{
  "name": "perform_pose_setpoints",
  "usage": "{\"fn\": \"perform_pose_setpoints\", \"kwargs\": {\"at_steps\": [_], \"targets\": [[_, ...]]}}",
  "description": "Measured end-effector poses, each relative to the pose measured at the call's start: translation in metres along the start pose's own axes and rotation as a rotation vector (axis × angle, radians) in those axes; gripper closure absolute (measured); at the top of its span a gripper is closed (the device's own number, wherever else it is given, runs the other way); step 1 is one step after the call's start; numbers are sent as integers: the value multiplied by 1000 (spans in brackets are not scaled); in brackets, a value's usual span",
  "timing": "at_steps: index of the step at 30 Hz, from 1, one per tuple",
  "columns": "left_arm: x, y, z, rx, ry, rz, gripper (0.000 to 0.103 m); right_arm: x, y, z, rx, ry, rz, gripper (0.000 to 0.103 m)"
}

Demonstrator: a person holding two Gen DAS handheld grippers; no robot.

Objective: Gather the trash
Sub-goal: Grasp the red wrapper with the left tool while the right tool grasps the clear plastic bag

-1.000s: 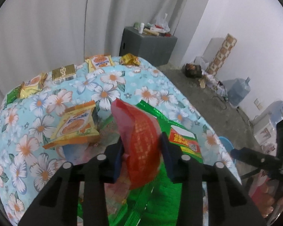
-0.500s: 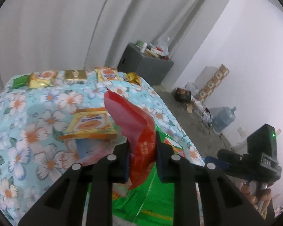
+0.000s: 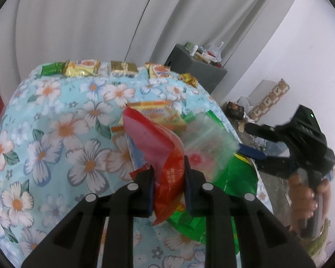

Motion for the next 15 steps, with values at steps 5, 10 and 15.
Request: {"fn": "perform_pose_setpoints", "kwargs": {"at_steps": [5, 10, 15], "targets": [[-2, -4, 3, 5, 0, 6, 83, -10, 2, -6, -28, -17, 11, 53], [-2, -3, 2, -1, -4, 9, 83, -13, -3, 7, -11, 41, 45, 60], [-3, -4, 2, -3, -3, 11, 83, -15, -12, 14, 11, 44, 68, 84]]}}
Point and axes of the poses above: each gripper's, at about its wrist camera, not at the fingertips, and x roughly against the way its jaws point, z to its left, y to its top, the point moved 3 cm from there along -x, roughly the way its jaws point, and after that the axes turned 6 degrees about -z, right-handed, at the moved point
